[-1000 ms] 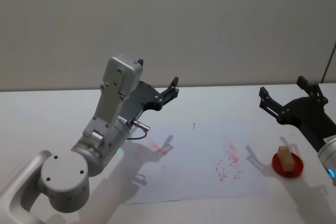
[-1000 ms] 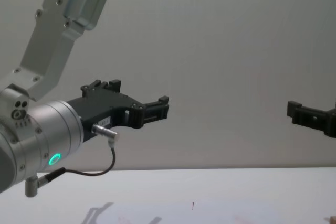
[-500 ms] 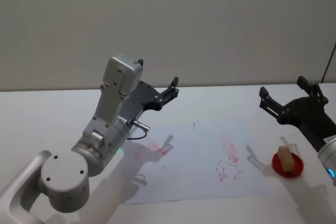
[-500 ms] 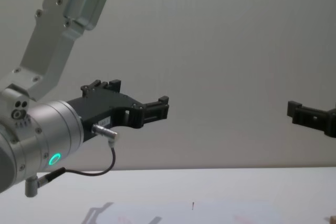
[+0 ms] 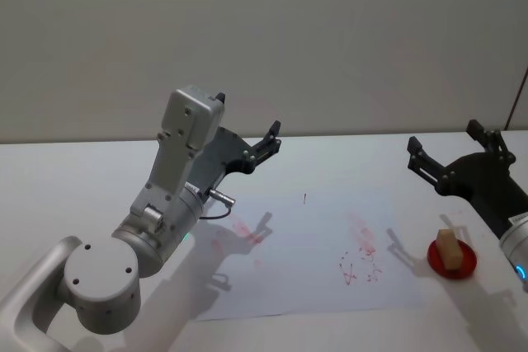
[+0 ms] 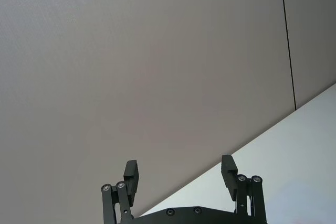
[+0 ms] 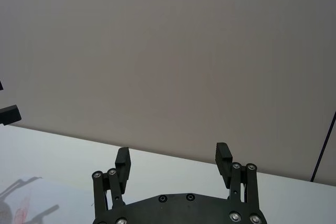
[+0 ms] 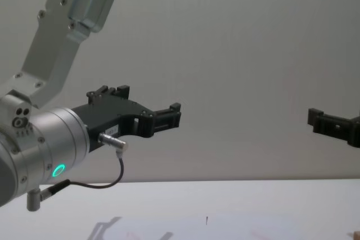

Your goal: Use the one hand to pick up the stamp and affix it onto the A4 paper.

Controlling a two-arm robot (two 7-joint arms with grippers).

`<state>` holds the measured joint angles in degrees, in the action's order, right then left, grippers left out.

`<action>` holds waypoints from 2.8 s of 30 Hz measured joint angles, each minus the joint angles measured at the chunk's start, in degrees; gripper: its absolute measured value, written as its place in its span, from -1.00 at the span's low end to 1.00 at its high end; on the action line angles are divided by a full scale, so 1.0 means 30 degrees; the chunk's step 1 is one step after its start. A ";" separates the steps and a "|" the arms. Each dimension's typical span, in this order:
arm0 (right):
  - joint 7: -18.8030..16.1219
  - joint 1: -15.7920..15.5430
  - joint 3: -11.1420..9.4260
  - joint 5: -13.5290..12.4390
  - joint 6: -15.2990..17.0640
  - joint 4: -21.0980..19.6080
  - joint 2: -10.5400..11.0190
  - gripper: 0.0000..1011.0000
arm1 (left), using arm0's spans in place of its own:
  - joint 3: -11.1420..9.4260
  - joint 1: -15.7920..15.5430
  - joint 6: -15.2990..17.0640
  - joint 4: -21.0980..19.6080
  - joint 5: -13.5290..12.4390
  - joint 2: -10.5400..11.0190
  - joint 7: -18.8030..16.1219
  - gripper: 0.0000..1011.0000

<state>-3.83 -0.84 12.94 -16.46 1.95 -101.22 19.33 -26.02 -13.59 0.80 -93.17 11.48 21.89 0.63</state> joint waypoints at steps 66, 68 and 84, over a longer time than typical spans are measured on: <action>0.2357 -0.3584 -0.0782 -0.1196 0.2561 -0.2121 0.1728 0.98 | 0.0000 0.0000 0.0000 -0.0001 0.0000 0.0000 0.0000 0.98; 0.2206 -0.3508 -0.0781 -0.1198 0.2771 -0.2014 0.1716 0.98 | 0.0000 0.0000 0.0000 0.0000 0.0000 0.0001 0.0000 0.98; 0.1182 -0.2656 -0.0427 -0.0774 0.4817 -0.0692 0.1090 0.98 | 0.0000 0.0000 0.0000 -0.0001 0.0000 0.0000 0.0000 0.98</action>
<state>-0.28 -8.81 11.66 -18.78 16.40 -103.30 22.60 -26.02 -13.59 0.80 -93.18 11.48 21.89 0.63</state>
